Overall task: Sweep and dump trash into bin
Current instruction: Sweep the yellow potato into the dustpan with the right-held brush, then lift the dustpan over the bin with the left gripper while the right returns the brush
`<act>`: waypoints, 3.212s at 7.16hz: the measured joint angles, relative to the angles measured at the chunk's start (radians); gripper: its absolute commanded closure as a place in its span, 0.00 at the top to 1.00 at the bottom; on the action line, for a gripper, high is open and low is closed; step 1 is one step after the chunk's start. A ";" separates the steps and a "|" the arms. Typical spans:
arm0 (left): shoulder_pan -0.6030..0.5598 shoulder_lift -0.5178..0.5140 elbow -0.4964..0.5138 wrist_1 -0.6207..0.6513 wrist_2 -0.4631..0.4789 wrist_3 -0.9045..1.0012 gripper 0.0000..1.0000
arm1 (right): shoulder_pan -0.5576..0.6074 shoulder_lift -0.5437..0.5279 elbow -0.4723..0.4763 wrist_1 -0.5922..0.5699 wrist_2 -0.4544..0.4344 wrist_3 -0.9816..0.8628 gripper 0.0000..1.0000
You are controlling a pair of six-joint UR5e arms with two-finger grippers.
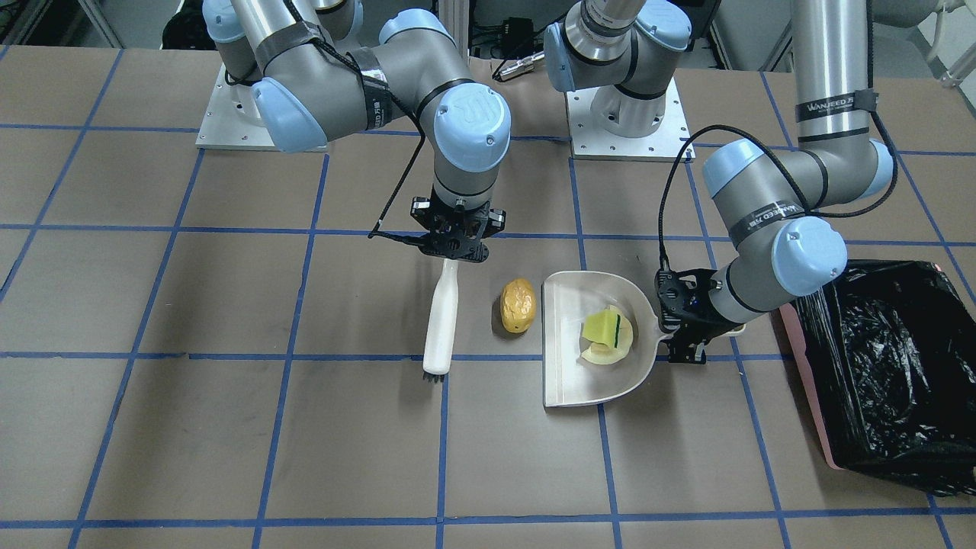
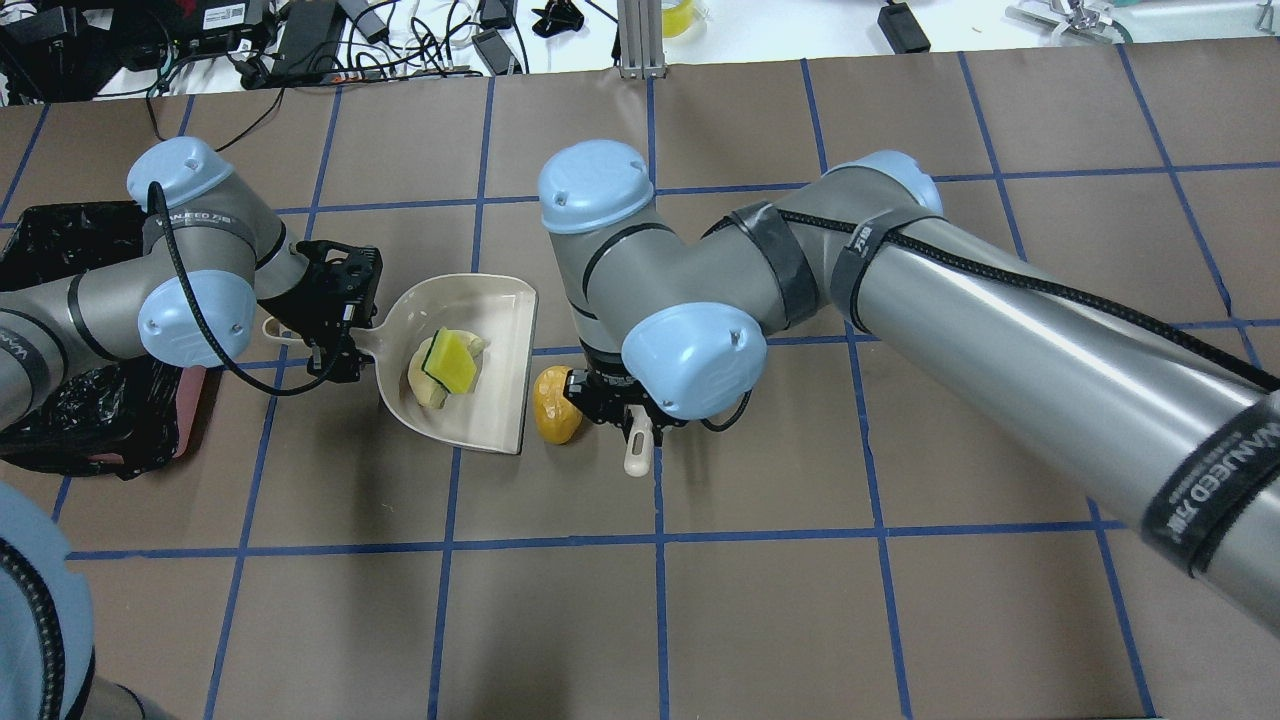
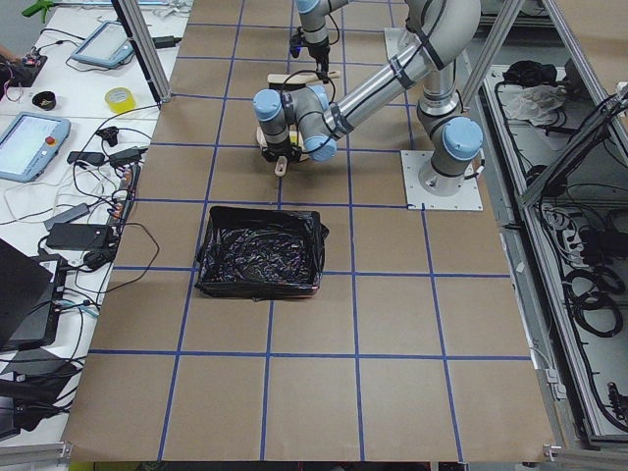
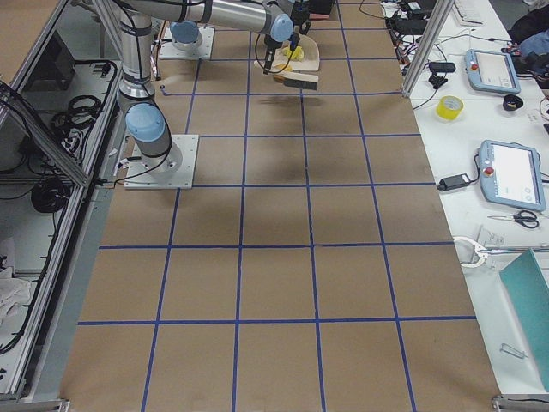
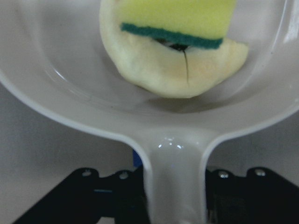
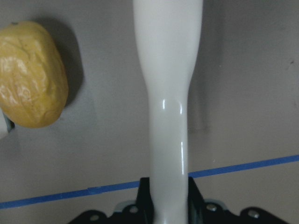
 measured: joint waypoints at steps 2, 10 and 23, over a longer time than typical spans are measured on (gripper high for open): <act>0.001 0.026 -0.038 0.015 -0.001 -0.003 0.00 | 0.061 0.007 0.054 -0.079 0.000 0.056 0.00; 0.002 0.031 -0.045 0.018 -0.001 -0.002 0.00 | 0.166 0.111 -0.087 -0.203 0.147 0.234 0.00; 0.169 0.067 0.033 -0.203 -0.192 0.050 0.00 | -0.190 -0.052 -0.195 0.204 -0.068 -0.348 0.00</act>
